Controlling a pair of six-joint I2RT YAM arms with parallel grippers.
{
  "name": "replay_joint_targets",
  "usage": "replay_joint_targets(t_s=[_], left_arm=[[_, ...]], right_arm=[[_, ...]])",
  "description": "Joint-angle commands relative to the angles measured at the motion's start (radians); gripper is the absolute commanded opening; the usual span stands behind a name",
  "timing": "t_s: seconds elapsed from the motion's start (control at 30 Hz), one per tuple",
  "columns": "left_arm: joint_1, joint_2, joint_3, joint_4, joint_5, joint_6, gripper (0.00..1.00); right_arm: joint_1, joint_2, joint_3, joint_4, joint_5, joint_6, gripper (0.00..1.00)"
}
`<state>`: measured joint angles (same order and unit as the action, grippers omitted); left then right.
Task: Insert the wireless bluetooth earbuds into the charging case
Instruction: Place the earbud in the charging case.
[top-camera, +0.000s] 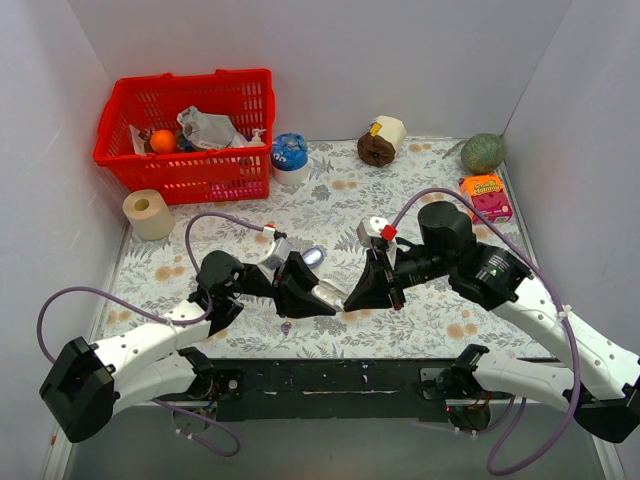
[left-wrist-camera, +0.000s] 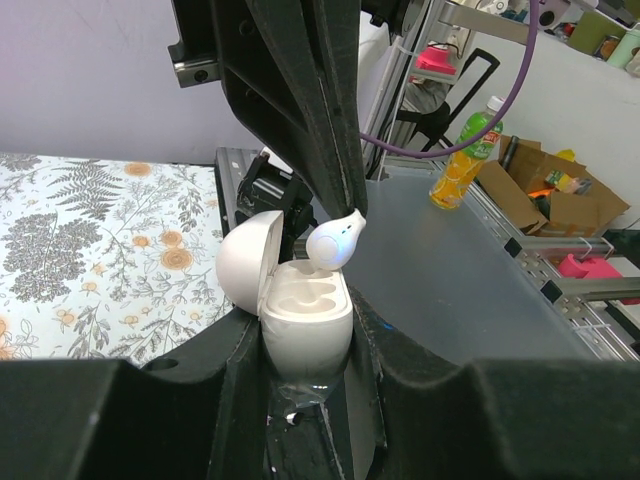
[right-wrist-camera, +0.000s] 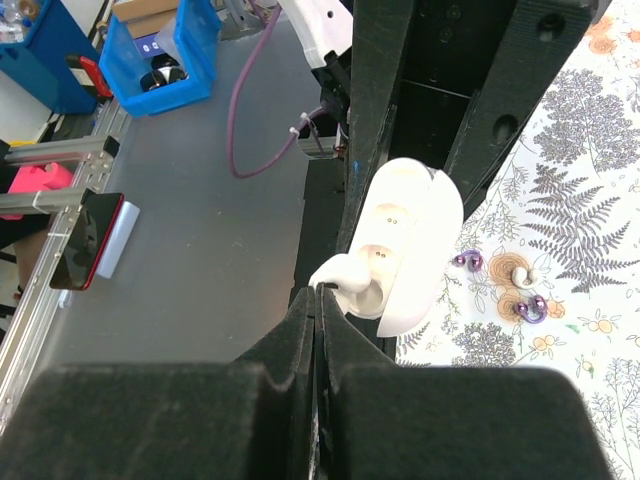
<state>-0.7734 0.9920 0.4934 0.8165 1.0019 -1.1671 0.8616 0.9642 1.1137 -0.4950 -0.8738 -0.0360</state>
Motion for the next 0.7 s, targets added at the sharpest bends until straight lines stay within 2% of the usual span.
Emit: replay_joint_targets(t_s=[0.0,0.33,0.67], left_arm=[[0.002,-0.003,0.033,0.059,0.007,-0.020,0.00],[0.000,0.013,0.017,0.113,0.012,-0.049,0.00],[0.000,0.025,0.001,0.119,0.010,-0.042,0.00]], right_arm=[[0.007,-0.004,-0.020,0.067,0.019,0.019,0.01],[0.007,-0.005,-0.028,0.099,0.062,0.030,0.01],[0.007,-0.012,-0.037,0.162,0.003,0.083,0.01]])
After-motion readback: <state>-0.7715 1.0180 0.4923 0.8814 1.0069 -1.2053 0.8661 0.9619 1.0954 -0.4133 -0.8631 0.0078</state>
